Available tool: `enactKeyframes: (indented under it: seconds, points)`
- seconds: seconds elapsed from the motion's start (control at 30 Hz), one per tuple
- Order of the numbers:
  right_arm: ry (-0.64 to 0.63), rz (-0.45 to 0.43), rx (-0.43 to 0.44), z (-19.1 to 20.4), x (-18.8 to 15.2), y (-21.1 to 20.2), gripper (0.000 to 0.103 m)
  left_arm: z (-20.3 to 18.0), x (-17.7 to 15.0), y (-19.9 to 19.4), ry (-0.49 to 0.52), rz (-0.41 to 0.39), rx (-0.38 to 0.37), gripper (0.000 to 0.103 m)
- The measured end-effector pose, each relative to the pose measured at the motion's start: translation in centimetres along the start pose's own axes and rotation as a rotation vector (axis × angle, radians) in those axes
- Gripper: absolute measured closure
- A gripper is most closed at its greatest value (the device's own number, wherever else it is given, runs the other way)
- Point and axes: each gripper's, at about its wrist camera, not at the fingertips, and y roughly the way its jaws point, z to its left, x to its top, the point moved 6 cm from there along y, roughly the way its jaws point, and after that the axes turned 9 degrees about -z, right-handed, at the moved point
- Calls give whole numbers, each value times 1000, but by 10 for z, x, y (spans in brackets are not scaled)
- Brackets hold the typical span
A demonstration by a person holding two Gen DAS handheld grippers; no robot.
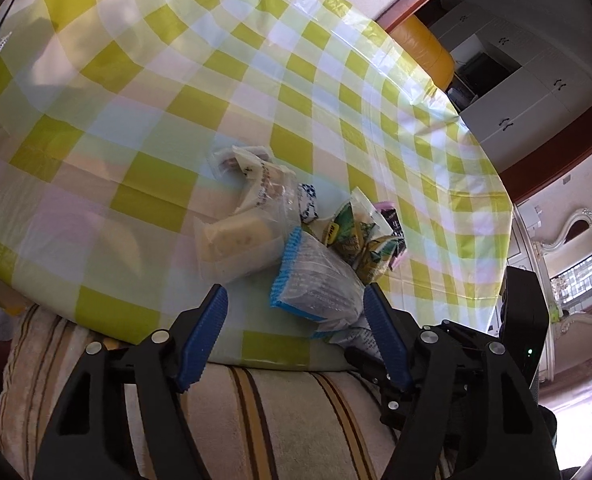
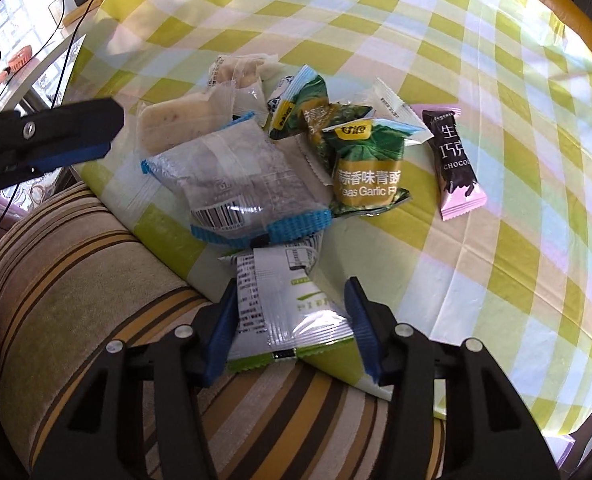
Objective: Organize snacks
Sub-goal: 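Grasp the white-and-green packet with the right gripper while the left grasps the clear blue-edged bag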
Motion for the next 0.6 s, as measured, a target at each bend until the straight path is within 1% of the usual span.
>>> enactKeyframes:
  seconds: [0.07, 0.17, 0.3, 0.37, 0.43, 0.5, 0.6]
  points:
    - [22, -12, -4, -4, -1, -4, 51, -5, -7, 10, -29, 52, -35, 35]
    - [48, -24, -5, -8, -3, -9, 51, -9, -12, 25, -66, 95, -44, 35]
    - [79, -39, -17, -15, -4, -15, 51, -9, -11, 40, -102, 116, -16, 35]
    - [103, -47, -20, -20, -6, -20, 51, -10, -11, 45, -92, 128, 8, 34]
    - [134, -59, -31, -27, -9, -25, 51, -9, -12, 46, -92, 132, 34, 34]
    - [167, -74, -42, -37, -11, -32, 51, -5, -14, 40, -129, 137, 23, 34]
    - [213, -92, -57, -48, -15, -39, 51, -6, -23, 34, -143, 163, -7, 34]
